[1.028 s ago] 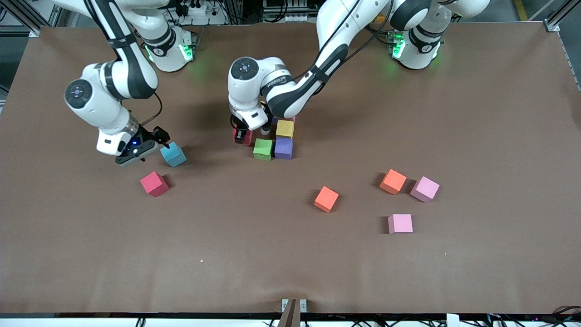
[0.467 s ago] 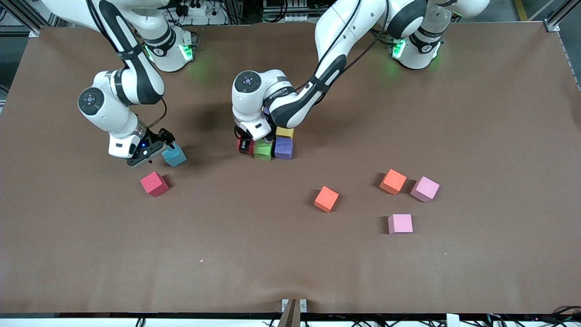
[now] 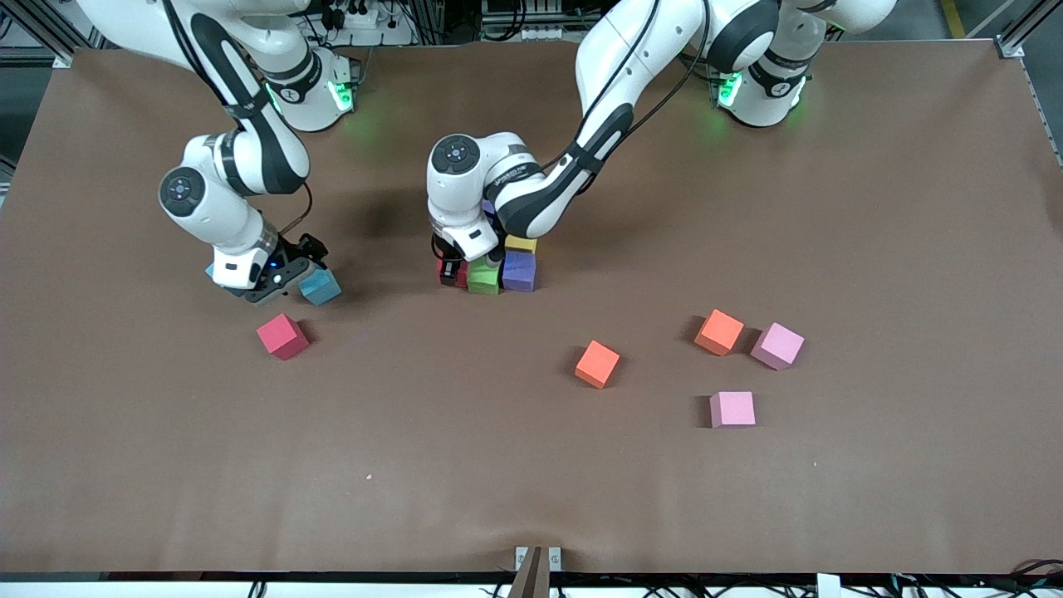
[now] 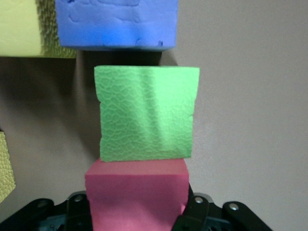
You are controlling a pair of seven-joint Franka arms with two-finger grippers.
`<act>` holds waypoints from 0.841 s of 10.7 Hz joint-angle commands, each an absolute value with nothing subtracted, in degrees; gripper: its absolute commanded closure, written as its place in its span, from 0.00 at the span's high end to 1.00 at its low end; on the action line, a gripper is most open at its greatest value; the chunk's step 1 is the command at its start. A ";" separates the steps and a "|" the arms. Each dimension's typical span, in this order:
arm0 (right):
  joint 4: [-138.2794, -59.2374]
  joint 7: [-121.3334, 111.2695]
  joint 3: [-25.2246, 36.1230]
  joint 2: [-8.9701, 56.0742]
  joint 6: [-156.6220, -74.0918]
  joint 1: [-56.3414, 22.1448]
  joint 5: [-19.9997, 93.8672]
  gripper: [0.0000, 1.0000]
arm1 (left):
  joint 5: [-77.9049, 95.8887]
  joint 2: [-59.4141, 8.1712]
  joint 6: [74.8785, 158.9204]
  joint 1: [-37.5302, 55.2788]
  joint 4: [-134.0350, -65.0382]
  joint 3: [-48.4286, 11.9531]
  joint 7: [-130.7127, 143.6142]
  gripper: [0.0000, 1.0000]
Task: Form number 2 with 11 blocks
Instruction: 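Place the red cube below green while the right gripper grasps cyan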
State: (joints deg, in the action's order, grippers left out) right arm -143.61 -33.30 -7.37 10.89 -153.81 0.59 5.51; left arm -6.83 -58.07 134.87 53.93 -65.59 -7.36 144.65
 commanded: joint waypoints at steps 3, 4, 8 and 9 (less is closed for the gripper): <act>-143.79 -34.63 -8.26 12.04 -154.78 0.44 7.38 1.00 | -5.54 -59.68 134.91 54.84 -63.81 -6.15 146.25 0.06; -143.70 -34.63 -8.35 12.04 -154.78 0.44 7.38 1.00 | -5.54 -59.68 134.91 54.84 -63.90 -5.72 146.34 0.06; -143.26 -34.63 -8.88 12.57 -154.78 0.35 7.56 0.62 | -5.54 -59.94 134.91 54.67 -64.16 -5.71 146.43 0.06; -143.17 -34.63 -9.31 12.57 -154.60 0.26 7.56 0.42 | -5.54 -60.29 134.91 54.67 -64.07 -5.54 146.43 0.06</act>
